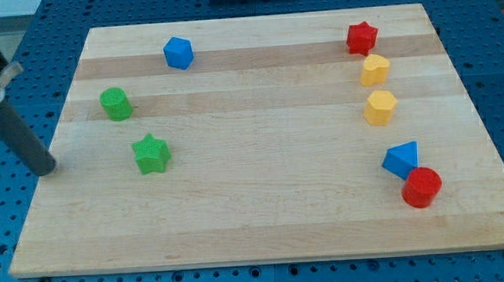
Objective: Push the green star to the right
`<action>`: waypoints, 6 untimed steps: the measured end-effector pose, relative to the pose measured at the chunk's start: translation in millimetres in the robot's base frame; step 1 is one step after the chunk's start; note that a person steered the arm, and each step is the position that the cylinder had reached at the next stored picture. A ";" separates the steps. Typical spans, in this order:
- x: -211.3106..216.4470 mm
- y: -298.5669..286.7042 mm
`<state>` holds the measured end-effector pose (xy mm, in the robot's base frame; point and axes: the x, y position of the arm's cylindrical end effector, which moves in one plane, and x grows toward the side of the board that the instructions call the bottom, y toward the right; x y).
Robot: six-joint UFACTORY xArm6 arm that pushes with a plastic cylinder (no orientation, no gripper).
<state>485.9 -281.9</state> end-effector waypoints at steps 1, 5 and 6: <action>-14.5 69.8; -7.6 103.8; -7.6 150.8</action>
<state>478.4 -131.1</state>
